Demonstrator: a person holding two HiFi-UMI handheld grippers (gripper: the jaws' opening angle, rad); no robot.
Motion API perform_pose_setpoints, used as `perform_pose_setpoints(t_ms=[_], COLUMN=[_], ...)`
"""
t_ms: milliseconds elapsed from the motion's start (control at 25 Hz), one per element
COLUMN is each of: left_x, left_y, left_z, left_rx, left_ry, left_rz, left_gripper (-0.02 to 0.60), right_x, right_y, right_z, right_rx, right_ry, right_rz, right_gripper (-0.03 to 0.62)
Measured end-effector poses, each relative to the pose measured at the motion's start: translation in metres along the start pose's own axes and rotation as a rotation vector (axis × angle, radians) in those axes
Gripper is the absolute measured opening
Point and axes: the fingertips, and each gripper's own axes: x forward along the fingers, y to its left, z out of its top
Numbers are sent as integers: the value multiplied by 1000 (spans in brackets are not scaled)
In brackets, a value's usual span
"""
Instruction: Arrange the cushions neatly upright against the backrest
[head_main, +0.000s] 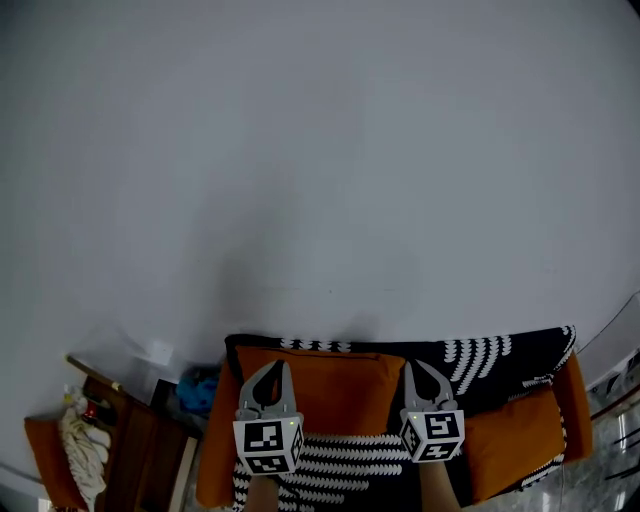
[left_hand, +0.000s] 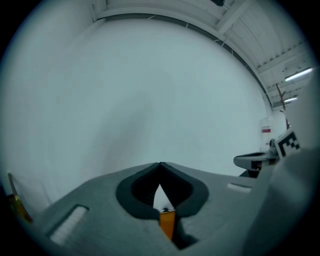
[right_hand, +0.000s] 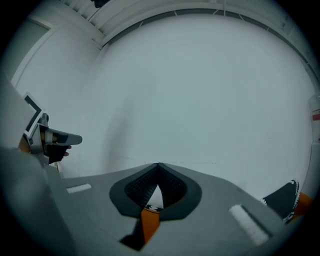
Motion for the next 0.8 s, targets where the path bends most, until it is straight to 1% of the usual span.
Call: perform_pose_setpoints(t_ms=[80,200,400,800], left_x=[-11,-23,-31,-39], left_y=[-7,-12,-17,-2], left_z=[7,14,23,21], left_rx=[15,11,19,-17], left_ry=[-14,-34,-50,-50], left_rz=[11,22,21,57], left_gripper=[3,3,2,3], right_x=[-10,-18,-17,-20], right_y=[4,10,10,8], right_z=[9,18,21,27], right_rx=[13,19,30,17], right_ry=[-25,-51,-47,-57], right_rz=[8,23,37,32], right_gripper=[9,9,9,9])
